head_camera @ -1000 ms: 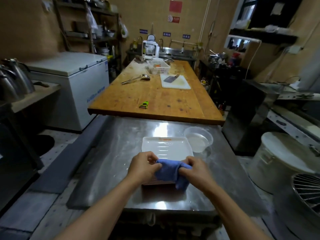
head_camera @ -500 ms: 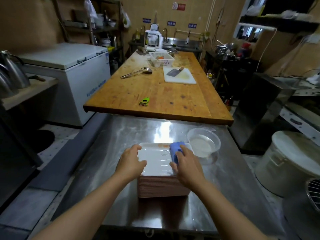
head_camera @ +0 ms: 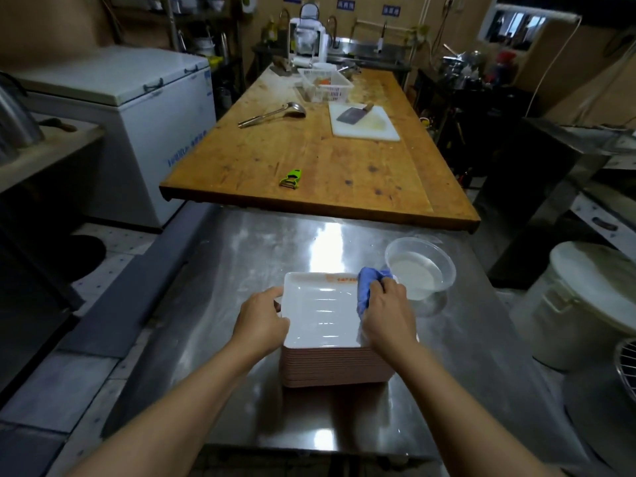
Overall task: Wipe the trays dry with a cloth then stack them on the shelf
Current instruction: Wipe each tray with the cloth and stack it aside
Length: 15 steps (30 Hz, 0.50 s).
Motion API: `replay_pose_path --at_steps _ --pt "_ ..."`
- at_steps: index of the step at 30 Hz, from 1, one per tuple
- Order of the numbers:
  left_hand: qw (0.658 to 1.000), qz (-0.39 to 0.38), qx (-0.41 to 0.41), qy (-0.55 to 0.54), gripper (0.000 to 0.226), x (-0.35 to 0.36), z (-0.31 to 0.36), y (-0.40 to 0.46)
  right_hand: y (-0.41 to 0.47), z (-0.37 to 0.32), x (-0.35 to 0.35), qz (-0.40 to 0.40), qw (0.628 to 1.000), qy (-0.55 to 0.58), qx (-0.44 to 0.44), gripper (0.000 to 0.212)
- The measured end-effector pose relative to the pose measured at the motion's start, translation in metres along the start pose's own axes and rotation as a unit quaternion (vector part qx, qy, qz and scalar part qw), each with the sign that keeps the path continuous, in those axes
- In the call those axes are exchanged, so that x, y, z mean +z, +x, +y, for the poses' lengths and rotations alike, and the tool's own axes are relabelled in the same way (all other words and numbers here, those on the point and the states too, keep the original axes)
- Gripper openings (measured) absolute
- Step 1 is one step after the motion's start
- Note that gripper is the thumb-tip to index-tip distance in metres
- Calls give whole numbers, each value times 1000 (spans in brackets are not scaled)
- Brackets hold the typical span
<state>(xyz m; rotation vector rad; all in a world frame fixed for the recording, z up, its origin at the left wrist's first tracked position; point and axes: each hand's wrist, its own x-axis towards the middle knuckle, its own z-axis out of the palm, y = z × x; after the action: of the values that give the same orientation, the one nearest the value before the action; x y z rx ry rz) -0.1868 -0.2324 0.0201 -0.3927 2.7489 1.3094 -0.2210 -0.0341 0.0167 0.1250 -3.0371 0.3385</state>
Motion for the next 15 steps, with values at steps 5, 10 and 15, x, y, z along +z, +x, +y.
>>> replay_pose_path --at_steps 5,10,15 --pt "998 -15 2 -64 52 -3 -7 4 -4 -46 16 -9 999 19 -35 48" --pt "996 -24 -1 -87 51 -4 -8 4 1 -94 24 -38 990 29 -131 49" --pt "991 -67 -24 -110 57 -5 -12 3 -14 -81 10 -68 979 84 -170 28"
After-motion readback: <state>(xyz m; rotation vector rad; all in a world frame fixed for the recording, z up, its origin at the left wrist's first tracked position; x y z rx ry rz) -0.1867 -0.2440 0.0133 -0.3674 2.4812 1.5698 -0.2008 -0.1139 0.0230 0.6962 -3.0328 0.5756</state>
